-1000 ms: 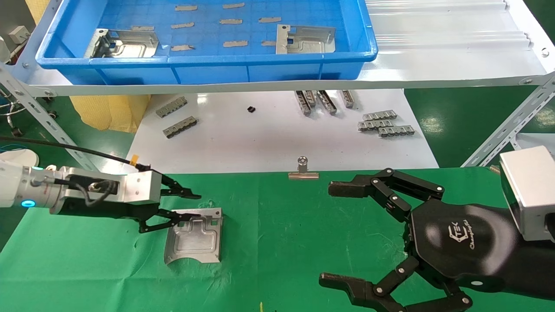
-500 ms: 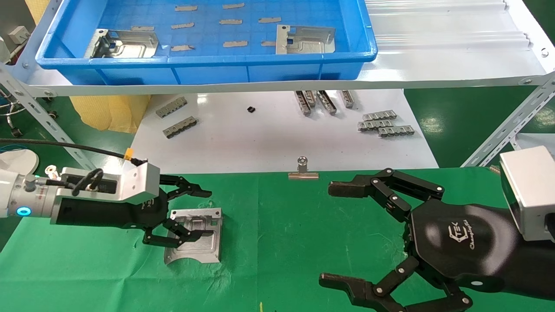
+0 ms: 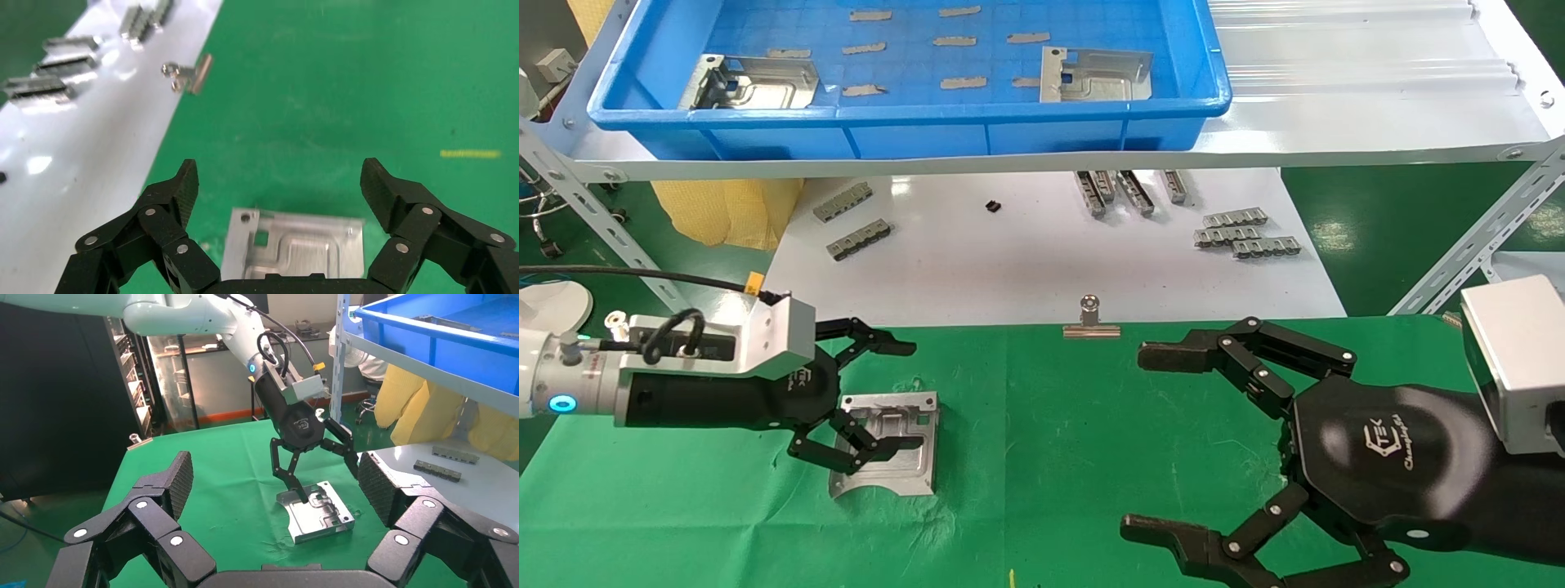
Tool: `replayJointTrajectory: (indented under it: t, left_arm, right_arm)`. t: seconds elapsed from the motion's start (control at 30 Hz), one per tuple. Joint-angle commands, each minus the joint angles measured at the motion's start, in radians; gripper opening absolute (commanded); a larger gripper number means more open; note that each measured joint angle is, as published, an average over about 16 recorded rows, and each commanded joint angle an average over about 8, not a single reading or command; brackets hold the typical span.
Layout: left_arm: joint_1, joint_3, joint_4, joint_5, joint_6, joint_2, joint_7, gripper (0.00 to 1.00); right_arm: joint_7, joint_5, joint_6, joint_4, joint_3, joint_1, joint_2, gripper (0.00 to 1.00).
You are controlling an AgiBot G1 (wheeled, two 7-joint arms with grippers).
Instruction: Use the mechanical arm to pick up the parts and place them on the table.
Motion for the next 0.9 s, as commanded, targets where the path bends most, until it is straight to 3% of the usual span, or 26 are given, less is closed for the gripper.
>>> replayJointTrajectory:
  t: [0.03, 0.9]
  left_arm:
    - [0.022, -0.018, -0.040, -0.015, -0.003, -0.014, -0.025, 1.00]
    - [0.314, -0.265, -0.571, -0.222, -0.049, -0.198, -0.357, 1.00]
  right_arm:
    - [0.000, 0.000, 0.000, 0.000, 0.000, 0.000, 0.000, 1.00]
    - [0.000, 0.000, 0.000, 0.000, 0.000, 0.000, 0.000, 1.00]
